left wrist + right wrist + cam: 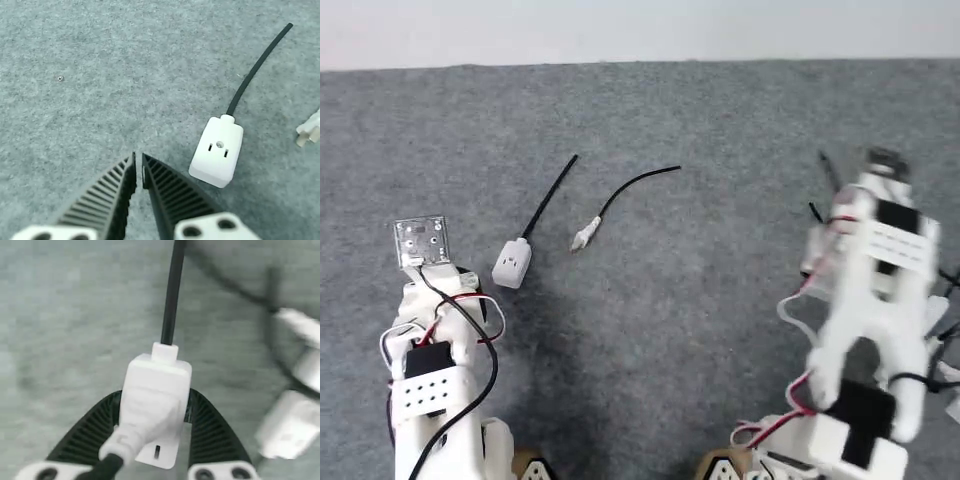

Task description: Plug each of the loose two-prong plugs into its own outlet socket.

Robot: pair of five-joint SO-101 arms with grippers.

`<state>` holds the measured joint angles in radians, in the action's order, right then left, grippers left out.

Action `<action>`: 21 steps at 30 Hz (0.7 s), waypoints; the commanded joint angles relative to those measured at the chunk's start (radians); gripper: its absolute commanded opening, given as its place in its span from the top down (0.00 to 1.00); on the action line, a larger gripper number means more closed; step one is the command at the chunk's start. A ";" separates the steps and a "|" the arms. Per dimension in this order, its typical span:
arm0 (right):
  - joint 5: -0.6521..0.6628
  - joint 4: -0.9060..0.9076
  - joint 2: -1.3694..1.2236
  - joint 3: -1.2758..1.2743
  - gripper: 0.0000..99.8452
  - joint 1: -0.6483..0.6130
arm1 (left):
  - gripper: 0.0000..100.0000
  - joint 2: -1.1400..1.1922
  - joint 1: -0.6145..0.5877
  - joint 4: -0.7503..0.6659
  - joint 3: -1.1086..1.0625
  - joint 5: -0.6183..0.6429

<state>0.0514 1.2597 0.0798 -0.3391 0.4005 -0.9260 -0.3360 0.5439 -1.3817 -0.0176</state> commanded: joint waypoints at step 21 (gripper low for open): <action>0.138 0.404 0.087 0.301 0.75 0.143 | 0.76 0.006 0.117 0.072 0.081 0.029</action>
<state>0.2232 1.6049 0.0660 -0.0921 0.5785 -0.9260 -0.2562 0.6114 -1.3817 0.0023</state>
